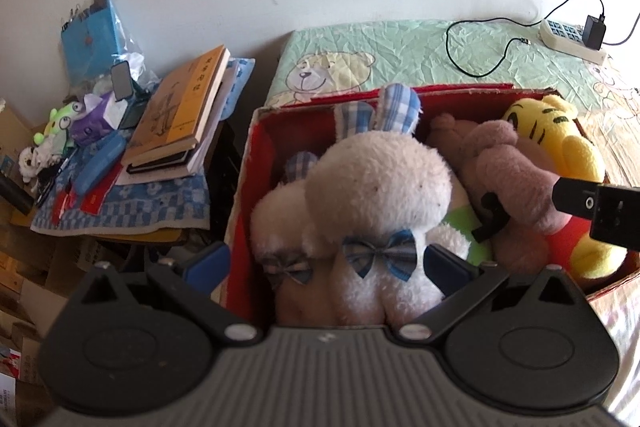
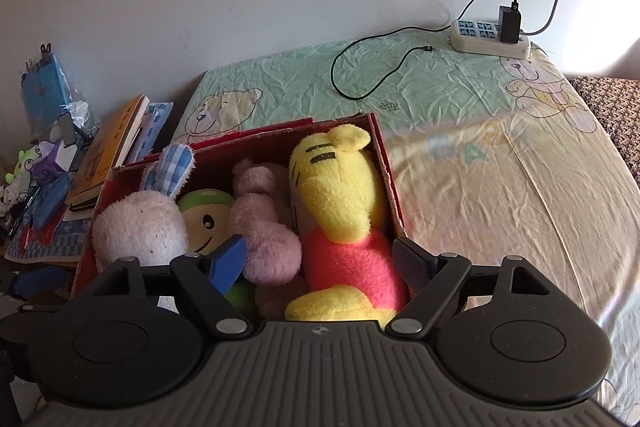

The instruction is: Organize objects

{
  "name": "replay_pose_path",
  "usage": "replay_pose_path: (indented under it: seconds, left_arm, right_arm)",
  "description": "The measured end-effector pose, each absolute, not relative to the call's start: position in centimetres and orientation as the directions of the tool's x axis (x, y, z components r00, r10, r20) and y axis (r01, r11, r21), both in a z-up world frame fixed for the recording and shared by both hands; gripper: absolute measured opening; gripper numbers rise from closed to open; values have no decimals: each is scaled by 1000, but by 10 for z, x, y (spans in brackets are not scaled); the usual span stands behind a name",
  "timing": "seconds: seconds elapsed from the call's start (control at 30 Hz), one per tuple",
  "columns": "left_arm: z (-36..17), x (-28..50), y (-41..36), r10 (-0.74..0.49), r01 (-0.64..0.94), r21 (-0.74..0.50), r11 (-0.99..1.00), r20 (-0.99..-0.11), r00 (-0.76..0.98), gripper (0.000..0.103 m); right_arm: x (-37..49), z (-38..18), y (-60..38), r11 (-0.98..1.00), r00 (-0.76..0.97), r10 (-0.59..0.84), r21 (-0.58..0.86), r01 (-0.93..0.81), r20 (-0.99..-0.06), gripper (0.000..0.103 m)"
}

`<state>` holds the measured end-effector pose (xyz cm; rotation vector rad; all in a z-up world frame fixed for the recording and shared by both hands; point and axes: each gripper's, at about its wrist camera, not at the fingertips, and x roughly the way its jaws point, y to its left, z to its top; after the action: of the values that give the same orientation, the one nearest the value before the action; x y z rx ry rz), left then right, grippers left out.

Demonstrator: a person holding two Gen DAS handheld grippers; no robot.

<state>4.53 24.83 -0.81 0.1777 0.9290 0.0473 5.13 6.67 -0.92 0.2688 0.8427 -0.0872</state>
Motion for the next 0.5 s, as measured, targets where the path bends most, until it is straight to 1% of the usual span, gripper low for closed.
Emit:
replay_pose_path:
  seconds: [0.23, 0.5]
  left_arm:
    - [1, 44, 251, 115, 22, 163, 986, -778, 618, 103]
    - [4, 40, 248, 89, 54, 157, 986, -775, 626, 103]
  right_arm:
    - [47, -3, 67, 971, 678, 3, 164, 174, -735, 82]
    - [35, -3, 60, 962, 677, -51, 145, 230, -734, 82]
